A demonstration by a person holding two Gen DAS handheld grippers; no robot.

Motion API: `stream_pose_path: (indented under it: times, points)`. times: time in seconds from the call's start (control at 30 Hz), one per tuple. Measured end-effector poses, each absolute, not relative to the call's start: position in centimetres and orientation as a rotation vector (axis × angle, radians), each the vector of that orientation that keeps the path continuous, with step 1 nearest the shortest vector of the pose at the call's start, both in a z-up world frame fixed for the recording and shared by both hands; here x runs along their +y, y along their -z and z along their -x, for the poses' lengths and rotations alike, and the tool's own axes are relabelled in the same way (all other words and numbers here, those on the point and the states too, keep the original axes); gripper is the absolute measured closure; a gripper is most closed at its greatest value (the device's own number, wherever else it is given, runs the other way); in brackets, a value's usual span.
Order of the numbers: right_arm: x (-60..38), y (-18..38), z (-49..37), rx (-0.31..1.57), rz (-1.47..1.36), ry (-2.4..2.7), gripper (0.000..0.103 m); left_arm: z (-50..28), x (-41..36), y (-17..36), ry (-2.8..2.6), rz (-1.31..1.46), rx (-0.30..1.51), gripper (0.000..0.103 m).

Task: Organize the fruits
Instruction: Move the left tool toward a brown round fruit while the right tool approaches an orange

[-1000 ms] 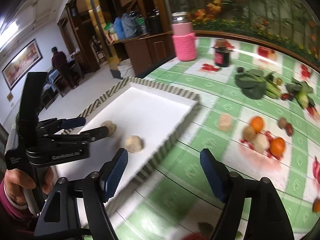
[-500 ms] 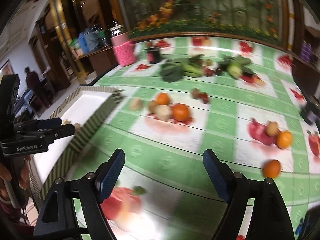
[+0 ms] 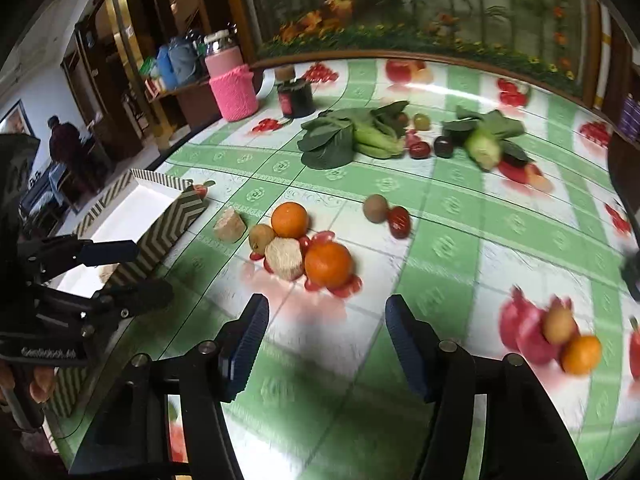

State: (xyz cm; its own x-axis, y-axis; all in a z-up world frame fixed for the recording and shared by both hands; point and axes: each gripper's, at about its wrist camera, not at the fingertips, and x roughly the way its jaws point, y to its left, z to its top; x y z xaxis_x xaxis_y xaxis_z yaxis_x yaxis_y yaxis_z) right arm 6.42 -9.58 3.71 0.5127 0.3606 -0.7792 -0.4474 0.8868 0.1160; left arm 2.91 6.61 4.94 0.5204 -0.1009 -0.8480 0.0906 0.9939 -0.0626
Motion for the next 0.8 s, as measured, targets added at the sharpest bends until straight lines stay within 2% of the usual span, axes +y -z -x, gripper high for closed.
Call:
stream_pose_path:
  times: [0.07, 0.13, 0.17, 0.23, 0.33, 0.63, 0.7, 0.77, 0.8]
  points:
    - [-9.3, -3.1, -7.4, 0.923, 0.098, -0.491, 0.042, -3.7, 6.6, -4.9, 0.131, 0.013, 1.017, 0.029]
    - [-9.0, -2.5, -8.4, 0.936, 0.095, -0.494, 0.052, -4.5, 6.5, -4.8, 0.134, -0.003, 1.018, 0.029]
    - [-8.8, -2.1, -8.7, 0.948, 0.099, -0.497, 0.065, -4.8, 6.4, -4.7, 0.136, -0.014, 1.016, 0.029]
    - [-8.7, -1.6, -9.0, 0.964, 0.091, -0.534, 0.072, -5.5, 6.2, -4.4, 0.152, -0.031, 1.022, 0.029]
    - [-8.7, -1.9, -8.3, 0.934, 0.136, -0.506, 0.072, -6.7, 6.2, -3.8, 0.175, -0.039, 1.043, 0.029]
    - [-12.0, -2.2, -6.9, 0.914, 0.026, -0.493, 0.073, -8.9, 6.3, -2.3, 0.190, -0.043, 1.066, 0.029]
    - [-12.1, -2.0, -7.0, 0.925, 0.021, -0.490, 0.073, -9.1, 6.0, -2.1, 0.208, -0.053, 1.069, 0.033]
    - [-12.1, -1.8, -6.9, 0.931, 0.021, -0.490, 0.073, -9.2, 5.8, -1.8, 0.220, -0.065, 1.076, 0.059]
    - [-12.1, -1.8, -6.9, 0.932, 0.020, -0.493, 0.073, -9.1, 5.7, -1.6, 0.200, -0.094, 1.074, 0.063]
